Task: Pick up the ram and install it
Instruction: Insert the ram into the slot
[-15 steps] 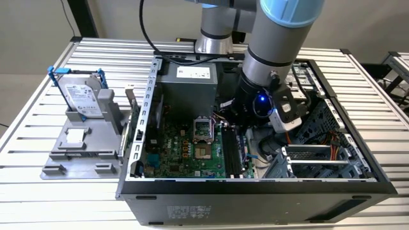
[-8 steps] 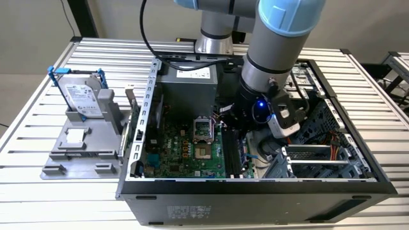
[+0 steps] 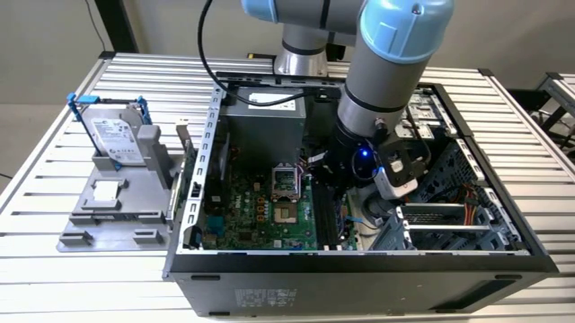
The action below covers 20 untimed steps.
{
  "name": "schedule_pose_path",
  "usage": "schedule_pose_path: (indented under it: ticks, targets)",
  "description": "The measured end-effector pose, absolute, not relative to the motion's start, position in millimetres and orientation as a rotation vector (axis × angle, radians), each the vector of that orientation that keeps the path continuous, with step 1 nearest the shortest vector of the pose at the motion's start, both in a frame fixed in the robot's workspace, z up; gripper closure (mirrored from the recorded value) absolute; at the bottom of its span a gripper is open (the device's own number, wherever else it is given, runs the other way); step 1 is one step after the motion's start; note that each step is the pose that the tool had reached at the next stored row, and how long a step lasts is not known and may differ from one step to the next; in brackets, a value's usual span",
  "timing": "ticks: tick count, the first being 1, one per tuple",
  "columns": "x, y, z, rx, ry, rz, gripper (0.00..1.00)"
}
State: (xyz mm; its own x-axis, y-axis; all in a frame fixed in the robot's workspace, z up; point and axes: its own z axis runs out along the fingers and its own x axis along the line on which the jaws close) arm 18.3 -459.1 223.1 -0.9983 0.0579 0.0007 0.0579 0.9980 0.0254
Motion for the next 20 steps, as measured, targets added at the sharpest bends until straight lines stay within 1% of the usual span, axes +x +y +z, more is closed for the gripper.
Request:
schedule_pose_path:
  ticks: [20]
  targets:
    - [18.9, -463.0, 217.5, 0.086, 3.138, 0.035, 1.0]
